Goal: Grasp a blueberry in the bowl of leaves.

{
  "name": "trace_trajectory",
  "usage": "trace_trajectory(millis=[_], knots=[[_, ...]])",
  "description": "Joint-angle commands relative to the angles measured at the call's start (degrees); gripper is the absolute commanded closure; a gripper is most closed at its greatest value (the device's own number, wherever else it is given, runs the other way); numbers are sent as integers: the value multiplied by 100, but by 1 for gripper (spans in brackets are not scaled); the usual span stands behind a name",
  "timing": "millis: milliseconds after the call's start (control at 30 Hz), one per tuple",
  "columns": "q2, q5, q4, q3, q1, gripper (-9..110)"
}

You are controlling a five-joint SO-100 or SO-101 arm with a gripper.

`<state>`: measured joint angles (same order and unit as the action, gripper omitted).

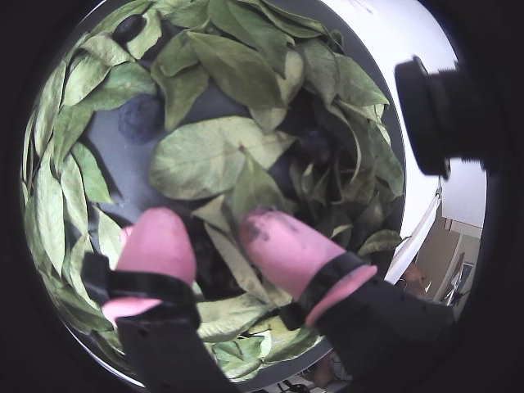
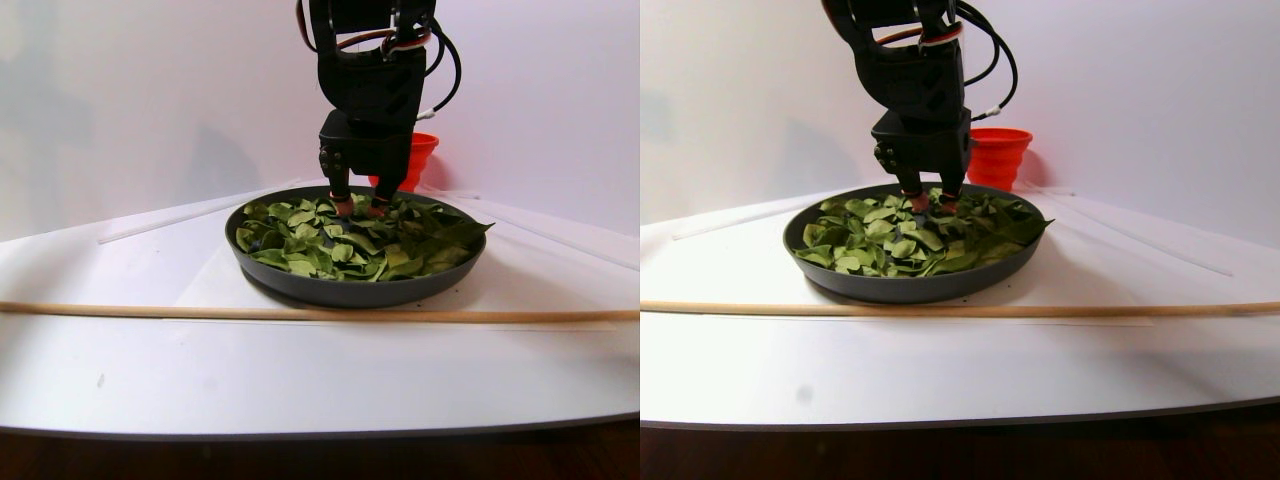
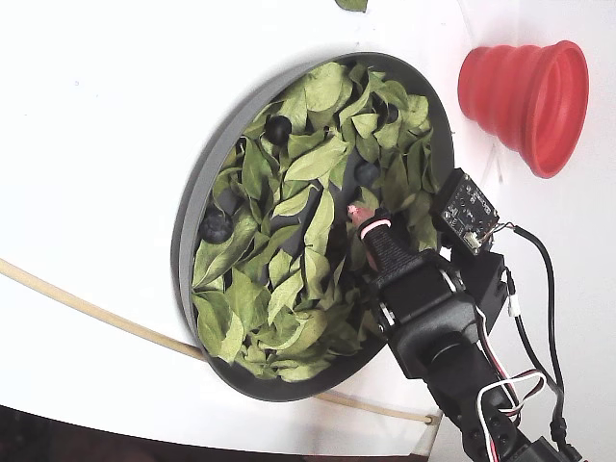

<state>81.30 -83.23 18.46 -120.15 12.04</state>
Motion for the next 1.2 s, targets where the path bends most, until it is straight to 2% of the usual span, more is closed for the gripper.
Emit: trace_trajectory(millis=[0, 1167], knots=[[290, 123, 70, 158, -9, 86], [18, 255, -35, 97, -62, 85]])
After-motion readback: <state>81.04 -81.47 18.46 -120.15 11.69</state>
